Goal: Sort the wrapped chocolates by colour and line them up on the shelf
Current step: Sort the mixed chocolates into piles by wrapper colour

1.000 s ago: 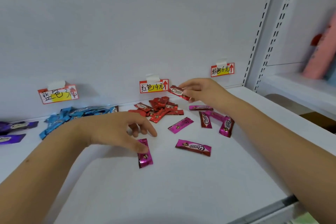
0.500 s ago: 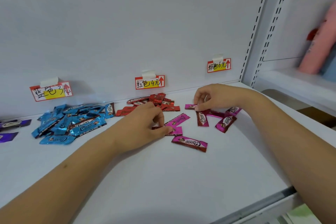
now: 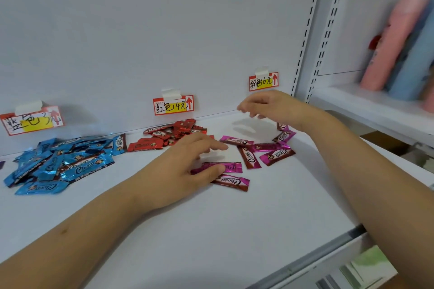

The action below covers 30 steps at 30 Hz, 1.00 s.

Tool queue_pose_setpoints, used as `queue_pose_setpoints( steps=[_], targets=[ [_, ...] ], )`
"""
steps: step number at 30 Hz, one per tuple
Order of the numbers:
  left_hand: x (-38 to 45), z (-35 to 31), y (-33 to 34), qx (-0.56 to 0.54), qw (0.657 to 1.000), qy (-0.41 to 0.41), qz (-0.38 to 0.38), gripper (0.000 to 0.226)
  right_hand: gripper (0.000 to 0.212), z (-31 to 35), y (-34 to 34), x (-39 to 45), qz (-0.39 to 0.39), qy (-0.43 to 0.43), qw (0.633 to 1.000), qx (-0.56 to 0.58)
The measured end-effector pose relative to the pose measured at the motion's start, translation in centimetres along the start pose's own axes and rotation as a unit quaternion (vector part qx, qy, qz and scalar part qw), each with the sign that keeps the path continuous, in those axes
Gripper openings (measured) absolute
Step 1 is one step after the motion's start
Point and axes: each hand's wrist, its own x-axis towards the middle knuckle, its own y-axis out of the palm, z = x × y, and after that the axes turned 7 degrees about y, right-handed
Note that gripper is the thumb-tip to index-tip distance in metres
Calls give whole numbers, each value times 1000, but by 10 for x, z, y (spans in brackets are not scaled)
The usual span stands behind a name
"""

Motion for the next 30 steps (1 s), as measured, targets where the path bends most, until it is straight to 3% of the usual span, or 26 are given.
queue_pose_setpoints(
  steps=[2, 3, 5, 9, 12, 14, 17, 20, 22, 24, 26, 30],
  targets=[
    [-3, -4, 4, -2, 999, -9, 47, 65, 29, -12, -10, -7, -78, 12, 996, -29],
    [-4, -6, 7, 27, 997, -5, 78, 71, 34, -19, -13, -13, -81, 21, 995, -55],
    [-1, -11, 12, 98, 987, 3, 129, 72, 42, -35, -17, -30, -39, 47, 994, -91],
    [36, -20, 30, 153, 972, 11, 178, 67, 56, -58, -8, -57, 9, 127, 992, 6],
    [74, -25, 53, 129, 980, 13, 153, 68, 59, -61, -1, -68, 12, 133, 990, 53],
    [87, -29, 61, 70, 992, 3, 102, 69, 63, -71, -2, -77, 30, 109, 989, 93],
    [70, -28, 52, 12, 1000, -2, 21, 61, 77, -59, -2, -96, -3, 81, 993, 91],
    [24, -11, 30, 85, 996, 15, 23, 66, 87, -47, 10, -110, -25, 68, 996, -60],
    [-5, 5, 14, 141, 990, -5, 24, 70, 105, -33, 28, -107, -46, 80, 978, -184],
    [-21, 13, 3, 175, 983, -47, -3, 73, 111, -21, 48, -92, -49, 111, 967, -224],
    [-23, 13, 1, 183, 978, -101, -18, 80, 104, -10, 63, -75, -58, 143, 962, -227],
    [-17, 14, 10, 217, 961, -170, 33, 85, 82, -7, 74, -43, -91, 189, 946, -246]
  ],
)
